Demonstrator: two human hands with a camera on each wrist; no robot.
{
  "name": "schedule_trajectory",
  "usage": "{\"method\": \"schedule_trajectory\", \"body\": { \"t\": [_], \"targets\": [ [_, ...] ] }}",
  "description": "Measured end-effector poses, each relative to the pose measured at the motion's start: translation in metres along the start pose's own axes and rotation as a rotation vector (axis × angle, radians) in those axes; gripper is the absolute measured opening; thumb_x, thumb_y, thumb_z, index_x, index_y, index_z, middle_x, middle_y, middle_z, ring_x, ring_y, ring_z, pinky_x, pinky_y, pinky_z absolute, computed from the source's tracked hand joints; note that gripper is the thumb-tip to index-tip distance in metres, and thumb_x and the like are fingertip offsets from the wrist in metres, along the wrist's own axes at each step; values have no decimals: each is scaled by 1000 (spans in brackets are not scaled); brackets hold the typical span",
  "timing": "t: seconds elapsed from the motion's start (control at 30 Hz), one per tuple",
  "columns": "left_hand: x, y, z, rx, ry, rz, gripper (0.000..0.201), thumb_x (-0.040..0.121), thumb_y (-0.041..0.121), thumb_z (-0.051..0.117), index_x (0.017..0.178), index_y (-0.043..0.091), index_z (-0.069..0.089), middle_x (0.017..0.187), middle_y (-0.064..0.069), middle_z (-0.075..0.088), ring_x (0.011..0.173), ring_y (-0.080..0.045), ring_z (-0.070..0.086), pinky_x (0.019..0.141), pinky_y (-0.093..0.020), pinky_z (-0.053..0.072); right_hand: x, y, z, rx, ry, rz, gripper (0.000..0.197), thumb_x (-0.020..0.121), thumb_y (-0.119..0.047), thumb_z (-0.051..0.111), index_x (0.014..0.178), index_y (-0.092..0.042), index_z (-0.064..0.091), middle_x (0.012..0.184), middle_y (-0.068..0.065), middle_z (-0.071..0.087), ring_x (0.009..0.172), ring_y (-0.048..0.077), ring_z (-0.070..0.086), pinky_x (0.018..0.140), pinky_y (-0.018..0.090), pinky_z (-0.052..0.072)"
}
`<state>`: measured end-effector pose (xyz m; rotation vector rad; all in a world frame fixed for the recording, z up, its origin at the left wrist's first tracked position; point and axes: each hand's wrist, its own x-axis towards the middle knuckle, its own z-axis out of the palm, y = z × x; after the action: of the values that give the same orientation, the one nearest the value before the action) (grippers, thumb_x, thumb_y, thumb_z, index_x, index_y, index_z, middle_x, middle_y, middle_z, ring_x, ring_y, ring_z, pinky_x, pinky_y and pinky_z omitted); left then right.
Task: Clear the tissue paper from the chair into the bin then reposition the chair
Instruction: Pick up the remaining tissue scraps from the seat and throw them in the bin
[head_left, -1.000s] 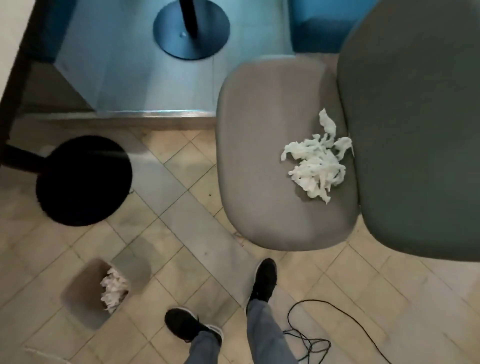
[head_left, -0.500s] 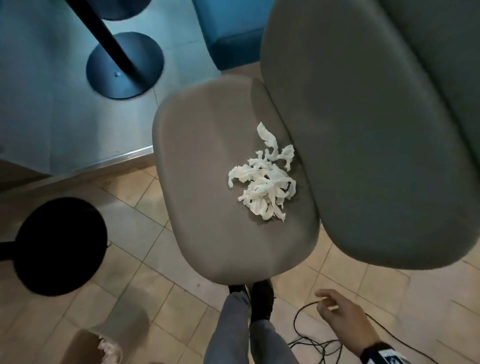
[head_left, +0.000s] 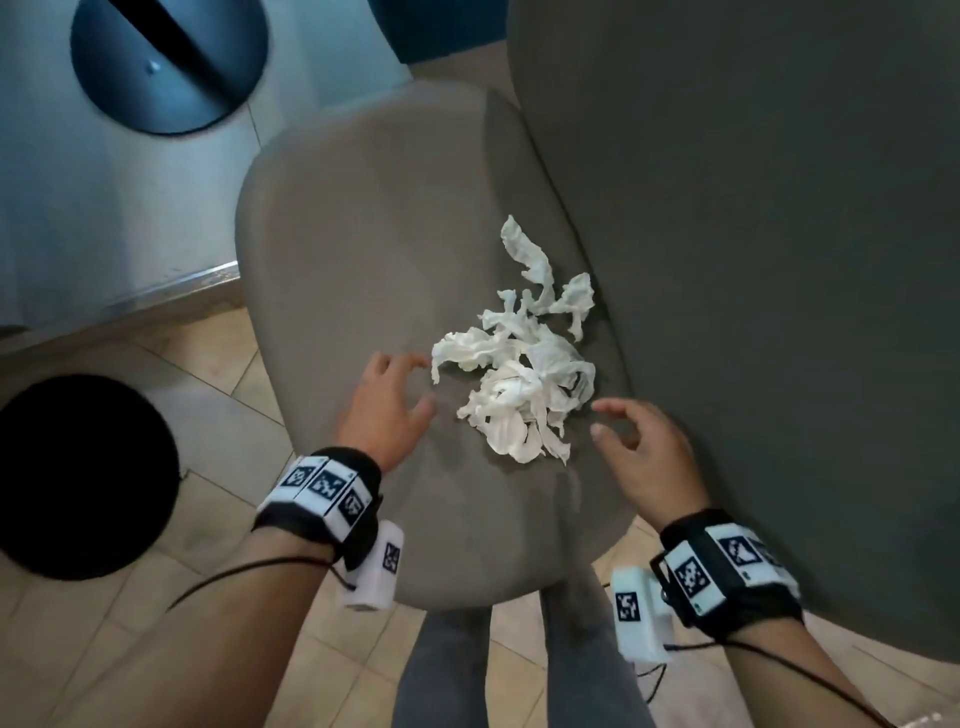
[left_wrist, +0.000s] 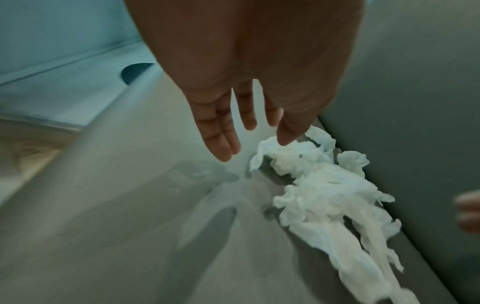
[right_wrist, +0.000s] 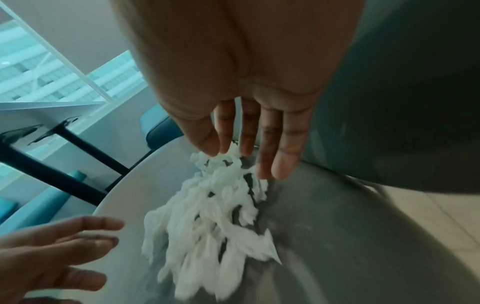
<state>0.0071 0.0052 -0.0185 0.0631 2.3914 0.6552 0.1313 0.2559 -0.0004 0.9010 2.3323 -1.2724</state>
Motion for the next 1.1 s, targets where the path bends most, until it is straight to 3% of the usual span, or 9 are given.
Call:
{"method": "schedule_trajectory", "body": {
  "t": [0.1, 0.2, 0.4, 0.5, 0.57, 0.73, 0.9, 1.03, 1.1],
  "targets": [
    [35, 27, 11, 47, -9, -29, 53, 87, 41, 66, 135, 34, 45, 139, -2, 41, 106, -24, 58, 97, -44, 49, 49, -24, 3, 15, 58, -59, 28, 92, -16, 62, 119, -23, 63, 121, -4, 50, 84, 0, 55, 78, 15, 47],
    [58, 43, 25, 76, -14, -47, 53, 86, 49, 66, 133, 41, 44, 138, -2, 45, 109, -26, 58, 98, -47, 50, 95, -37, 12, -12, 55, -132, 43, 89, -13, 62, 130, -25, 56, 132, -3, 42, 98, 20, 60, 96, 37, 51],
    [66, 50, 42, -4, 56, -72, 19, 93, 21, 60, 108, 22, 70, 114, 1, 66, 97, -16, 61, 83, -25, 45, 141, -38, 26, -364, -46, -45, 57, 90, -20, 59, 142, -37, 41, 144, 0, 39, 112, 33, 56, 95, 39, 46],
    [61, 49, 33, -46, 163, -86, 23, 91, 12, 53, 102, 14, 73, 105, -2, 56, 92, -16, 50, 79, -18, 33, 144, -32, 29, -348, -21, -42, 34, 91, -15, 51, 122, -23, 61, 129, 8, 51, 109, 35, 58, 89, 40, 49],
    [61, 50, 23, -50, 259, -71, 26, 90, 7, 47, 94, 8, 73, 97, -6, 57, 86, -22, 54, 77, -27, 41, 140, -29, 28, -308, 0, -36, 25, 92, -18, 47, 108, -14, 66, 119, 10, 54, 102, 34, 57, 82, 37, 47],
    [77, 75, -6, -98, 357, -74, 26, 89, 11, 41, 68, 7, 56, 57, -1, 51, 51, -16, 43, 53, -29, 33, 118, -27, 13, -169, 49, 84, 37, 93, -30, 42, 60, -15, 37, 93, 12, 49, 97, 35, 53, 75, 34, 33],
    [106, 115, -6, -111, 318, 23, 30, 91, 42, 54, 76, 17, 60, 75, 7, 59, 64, -11, 56, 57, -27, 47, 104, -14, 13, -120, 55, 62, 50, 92, -41, 51, 51, -19, 33, 69, 1, 43, 74, 31, 50, 64, 32, 31],
    [134, 126, 15, 120, 189, 157, 6, 89, 21, 60, 86, 17, 60, 96, 3, 54, 82, -15, 52, 73, -28, 45, 105, -8, 24, -47, -53, 61, 22, 88, -15, 59, 73, -13, 43, 79, 3, 50, 73, 25, 46, 62, 28, 26],
    [144, 128, 28, 216, 90, 221, 19, 87, 19, 64, 105, 20, 58, 109, 2, 55, 94, -20, 54, 78, -31, 44, 105, -8, 28, -49, -137, 87, 18, 87, -12, 57, 92, -20, 41, 90, 4, 53, 76, 25, 51, 65, 29, 37]
  ]
}}
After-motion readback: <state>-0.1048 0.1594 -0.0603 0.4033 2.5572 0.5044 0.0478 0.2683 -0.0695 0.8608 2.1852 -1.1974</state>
